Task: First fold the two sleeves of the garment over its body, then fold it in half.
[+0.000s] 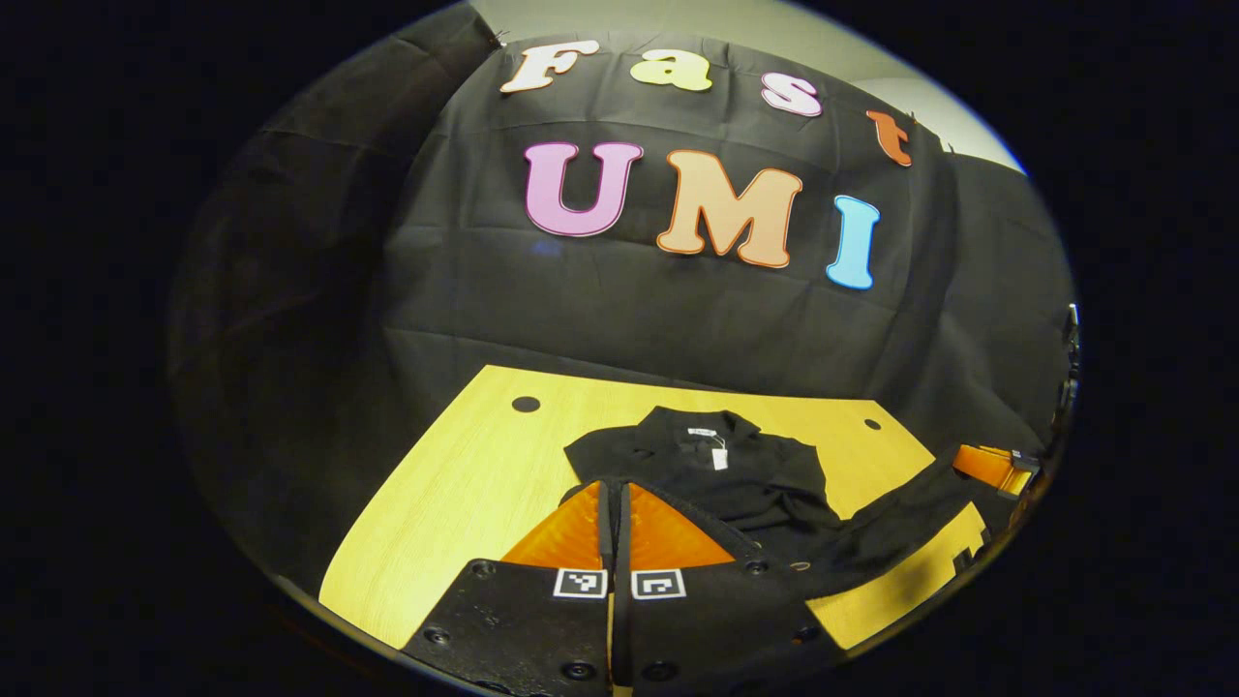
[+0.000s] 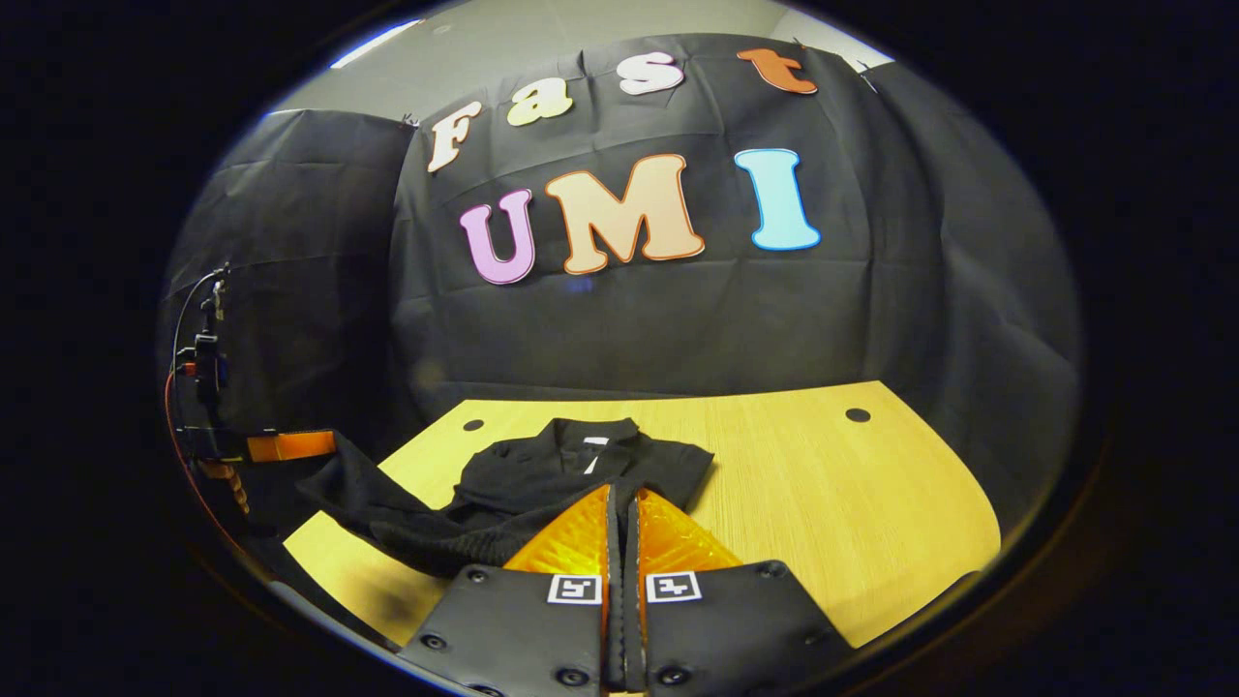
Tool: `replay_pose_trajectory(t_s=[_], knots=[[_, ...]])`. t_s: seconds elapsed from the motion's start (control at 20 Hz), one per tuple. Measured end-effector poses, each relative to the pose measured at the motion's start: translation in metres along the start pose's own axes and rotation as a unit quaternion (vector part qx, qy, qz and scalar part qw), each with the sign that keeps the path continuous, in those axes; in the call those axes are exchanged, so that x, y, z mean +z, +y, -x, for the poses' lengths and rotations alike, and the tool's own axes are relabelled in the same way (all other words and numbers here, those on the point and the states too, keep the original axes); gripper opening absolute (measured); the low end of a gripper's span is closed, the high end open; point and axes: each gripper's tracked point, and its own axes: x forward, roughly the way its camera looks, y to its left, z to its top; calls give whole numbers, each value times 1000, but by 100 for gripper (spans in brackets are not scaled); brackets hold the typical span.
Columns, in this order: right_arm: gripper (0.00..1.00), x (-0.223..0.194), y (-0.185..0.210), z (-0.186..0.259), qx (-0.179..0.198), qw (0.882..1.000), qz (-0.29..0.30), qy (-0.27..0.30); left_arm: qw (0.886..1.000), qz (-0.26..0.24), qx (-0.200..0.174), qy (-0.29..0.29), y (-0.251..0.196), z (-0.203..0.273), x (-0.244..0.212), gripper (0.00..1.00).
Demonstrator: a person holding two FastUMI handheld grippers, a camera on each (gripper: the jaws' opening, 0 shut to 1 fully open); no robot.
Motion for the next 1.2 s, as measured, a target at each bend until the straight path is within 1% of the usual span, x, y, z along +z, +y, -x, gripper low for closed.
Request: replay_pose_trajectory(t_s=[0.1, 0.25, 0.55, 0.75, 0.85, 1.1, 1.2], knots=[[2, 10, -3, -12, -8, 1000, 1, -4, 1000, -1, 0, 2, 5, -14, 6, 0], [2, 20, -6, -33, -18, 1000, -2, -3, 1000, 3, -3, 7, 10, -39, 11, 0], [2, 34, -16, -80, -42, 999, -10, 3, 1000, -5, -8, 26, 18, -90, 14, 0], [2, 44, -20, -108, -58, 998, -17, 4, 999, -4, -16, 31, 23, -121, 22, 0], [2, 47, -25, -124, -69, 997, -20, 9, 1000, -2, -18, 23, 26, -137, 26, 0], [2, 45, -31, -165, -90, 995, -37, 30, 998, -22, -20, 47, 31, -173, 17, 0], [2, 46, -36, -176, -111, 993, -41, 27, 998, -31, -12, 51, 35, -188, 15, 0]])
